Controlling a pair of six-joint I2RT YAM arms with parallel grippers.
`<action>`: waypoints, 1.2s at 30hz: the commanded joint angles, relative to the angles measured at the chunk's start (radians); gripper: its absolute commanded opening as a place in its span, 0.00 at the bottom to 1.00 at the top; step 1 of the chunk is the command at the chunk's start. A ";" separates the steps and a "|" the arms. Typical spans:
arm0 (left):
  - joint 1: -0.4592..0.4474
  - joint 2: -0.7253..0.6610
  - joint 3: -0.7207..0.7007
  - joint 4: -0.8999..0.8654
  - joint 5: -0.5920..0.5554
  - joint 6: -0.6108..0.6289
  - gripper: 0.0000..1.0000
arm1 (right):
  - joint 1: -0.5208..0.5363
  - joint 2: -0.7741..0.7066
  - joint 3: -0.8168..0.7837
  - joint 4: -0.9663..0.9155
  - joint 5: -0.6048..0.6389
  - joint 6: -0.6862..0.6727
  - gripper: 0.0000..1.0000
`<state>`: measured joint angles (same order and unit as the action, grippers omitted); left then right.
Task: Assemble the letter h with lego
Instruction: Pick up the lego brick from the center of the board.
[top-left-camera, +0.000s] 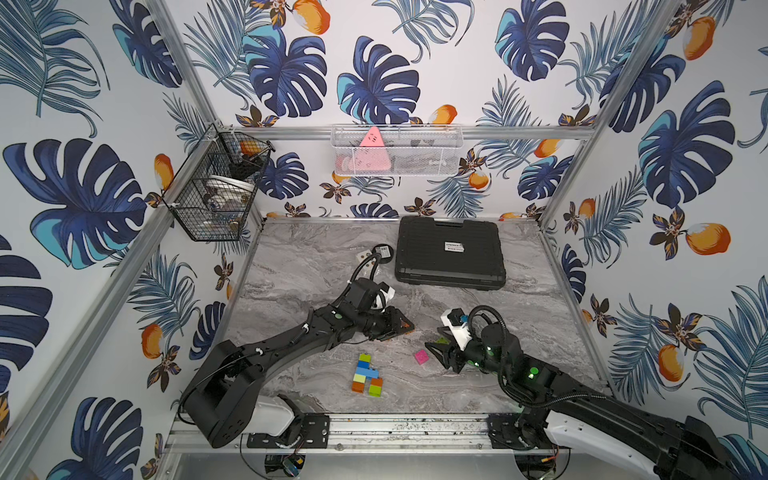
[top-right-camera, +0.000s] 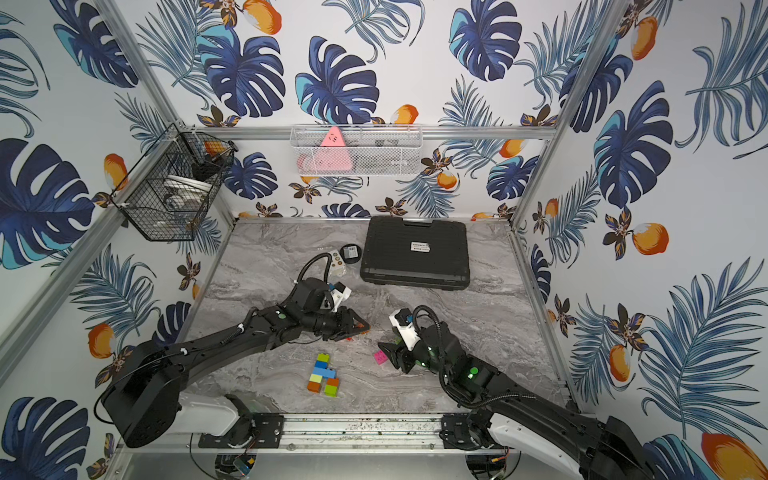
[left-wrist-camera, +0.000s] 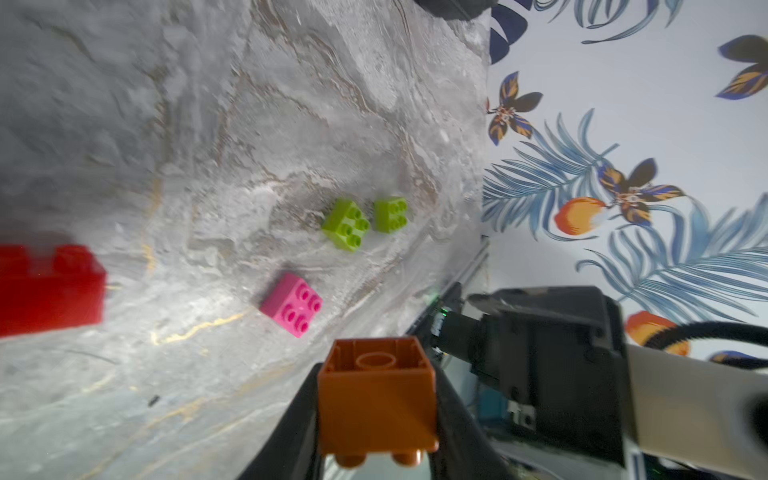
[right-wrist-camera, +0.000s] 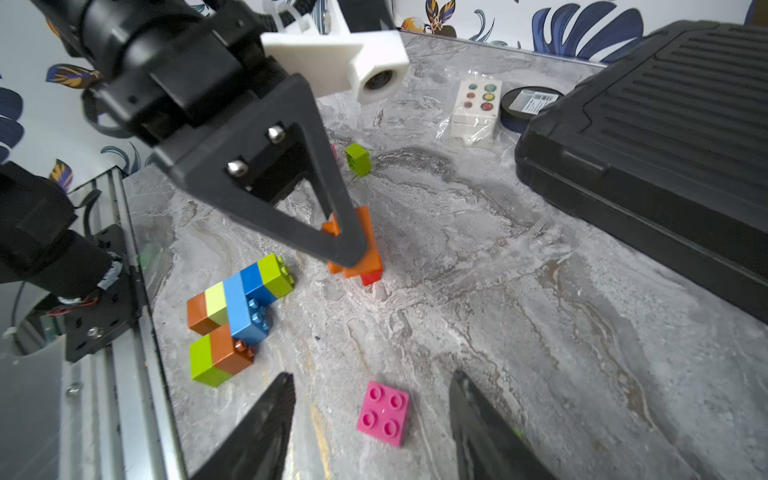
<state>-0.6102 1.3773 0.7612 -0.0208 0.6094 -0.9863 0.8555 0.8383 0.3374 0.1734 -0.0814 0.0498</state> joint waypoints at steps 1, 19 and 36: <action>-0.002 0.002 -0.058 0.233 0.160 -0.238 0.39 | 0.014 0.066 -0.026 0.243 0.030 -0.080 0.61; -0.004 0.048 -0.145 0.507 0.242 -0.394 0.41 | 0.020 0.247 -0.052 0.526 -0.067 0.098 0.38; 0.059 -0.129 0.088 -0.305 -0.314 0.205 0.81 | 0.020 0.169 -0.040 0.023 -0.254 0.608 0.26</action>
<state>-0.5541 1.2861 0.7952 0.0143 0.6109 -1.0515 0.8749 1.0100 0.3008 0.3847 -0.2451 0.4816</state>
